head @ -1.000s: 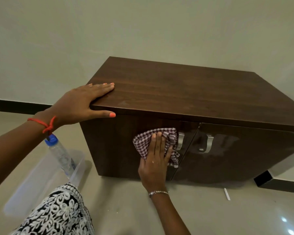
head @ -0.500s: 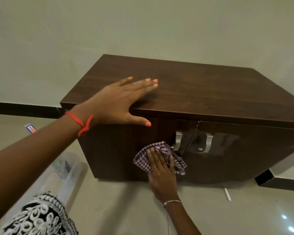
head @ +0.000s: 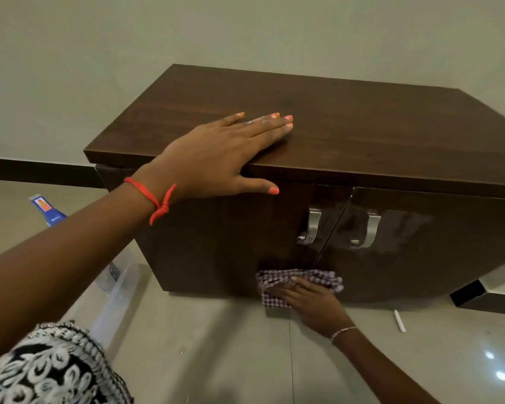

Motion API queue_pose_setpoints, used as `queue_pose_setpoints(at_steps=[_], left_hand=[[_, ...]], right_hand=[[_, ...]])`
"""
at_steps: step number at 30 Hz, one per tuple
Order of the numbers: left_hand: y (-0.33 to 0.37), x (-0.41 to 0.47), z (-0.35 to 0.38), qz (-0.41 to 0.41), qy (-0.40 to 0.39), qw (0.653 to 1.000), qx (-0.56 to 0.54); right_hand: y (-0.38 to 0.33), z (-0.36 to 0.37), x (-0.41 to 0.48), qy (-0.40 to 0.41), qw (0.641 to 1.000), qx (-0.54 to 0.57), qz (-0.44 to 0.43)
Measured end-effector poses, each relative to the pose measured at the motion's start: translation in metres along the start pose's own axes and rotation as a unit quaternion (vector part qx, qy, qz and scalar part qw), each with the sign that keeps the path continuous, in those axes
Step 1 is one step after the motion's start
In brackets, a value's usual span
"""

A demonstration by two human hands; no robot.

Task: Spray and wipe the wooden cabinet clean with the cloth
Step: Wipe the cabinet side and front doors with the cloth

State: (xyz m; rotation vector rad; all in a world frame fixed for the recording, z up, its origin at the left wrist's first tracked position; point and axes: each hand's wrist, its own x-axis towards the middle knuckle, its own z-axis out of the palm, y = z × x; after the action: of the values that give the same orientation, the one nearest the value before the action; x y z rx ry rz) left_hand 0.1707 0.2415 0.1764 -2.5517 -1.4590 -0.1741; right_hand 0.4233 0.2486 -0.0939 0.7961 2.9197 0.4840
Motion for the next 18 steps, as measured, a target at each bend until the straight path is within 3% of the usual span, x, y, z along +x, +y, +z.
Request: queue_pose_setpoints(at_steps=[3,5,9,12,15,18], left_hand=[[0.001,0.0,0.002,-0.006,0.002,1.0,0.001],[0.002,0.001,0.0,-0.011,-0.003,1.0,-0.003],[0.004,-0.001,-0.004,-0.021,-0.022,0.999,-0.009],[0.007,-0.001,-0.008,-0.039,-0.05,0.998,-0.019],[0.01,0.001,-0.009,-0.052,-0.06,0.996,-0.031],[0.012,0.001,-0.01,-0.055,-0.066,0.996,-0.033]], right_hand=[[0.003,-0.016,0.003,0.043,0.997,0.035,0.046],[-0.008,-0.021,0.02,0.064,0.997,0.043,0.028],[-0.023,0.016,0.04,-0.047,0.987,-0.116,-0.095],[-0.009,0.053,0.013,-0.105,0.988,-0.104,-0.054],[0.014,0.041,-0.022,-0.116,0.985,-0.096,-0.084],[0.031,0.004,-0.035,0.02,0.995,-0.088,-0.037]])
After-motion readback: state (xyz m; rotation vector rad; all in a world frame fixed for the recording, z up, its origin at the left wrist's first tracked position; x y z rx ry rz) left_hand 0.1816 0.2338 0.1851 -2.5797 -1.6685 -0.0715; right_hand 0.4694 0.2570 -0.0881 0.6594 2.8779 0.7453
